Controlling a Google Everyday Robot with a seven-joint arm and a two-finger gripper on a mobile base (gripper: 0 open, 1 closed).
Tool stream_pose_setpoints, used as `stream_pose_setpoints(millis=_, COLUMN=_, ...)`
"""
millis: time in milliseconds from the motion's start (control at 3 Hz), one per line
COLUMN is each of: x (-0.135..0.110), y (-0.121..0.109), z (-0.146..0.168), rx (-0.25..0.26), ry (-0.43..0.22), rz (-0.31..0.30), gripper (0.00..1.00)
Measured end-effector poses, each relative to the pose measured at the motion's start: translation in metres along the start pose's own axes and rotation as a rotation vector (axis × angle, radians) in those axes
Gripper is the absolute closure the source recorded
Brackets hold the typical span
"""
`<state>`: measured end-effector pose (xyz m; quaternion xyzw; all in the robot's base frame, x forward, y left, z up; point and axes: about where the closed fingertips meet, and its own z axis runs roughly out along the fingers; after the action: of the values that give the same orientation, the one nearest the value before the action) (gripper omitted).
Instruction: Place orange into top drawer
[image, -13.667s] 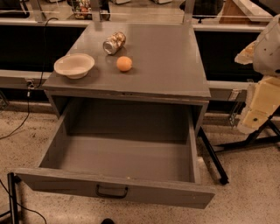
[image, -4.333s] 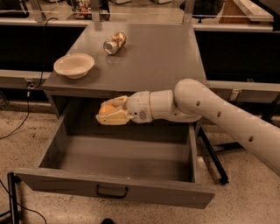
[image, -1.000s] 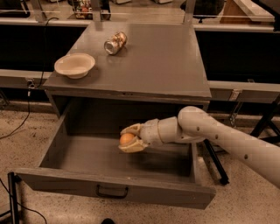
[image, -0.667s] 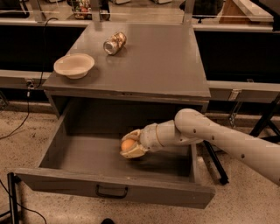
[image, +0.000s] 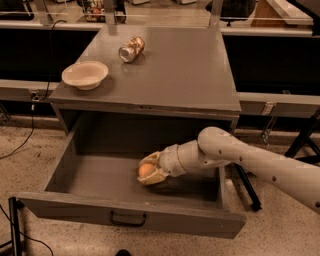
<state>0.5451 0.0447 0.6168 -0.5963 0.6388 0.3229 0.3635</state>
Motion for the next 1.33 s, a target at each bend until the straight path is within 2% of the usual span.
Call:
stream_pose_setpoints(millis=1000, x=-0.0013, y=0.003, z=0.0051, rx=-0.011, ry=-0.002, rz=-0.002, gripper=0.11)
stream_pose_setpoints(millis=1333, x=-0.0016, y=0.0038, z=0.0065, rx=-0.014, ry=-0.002, rz=-0.002, gripper=0.0)
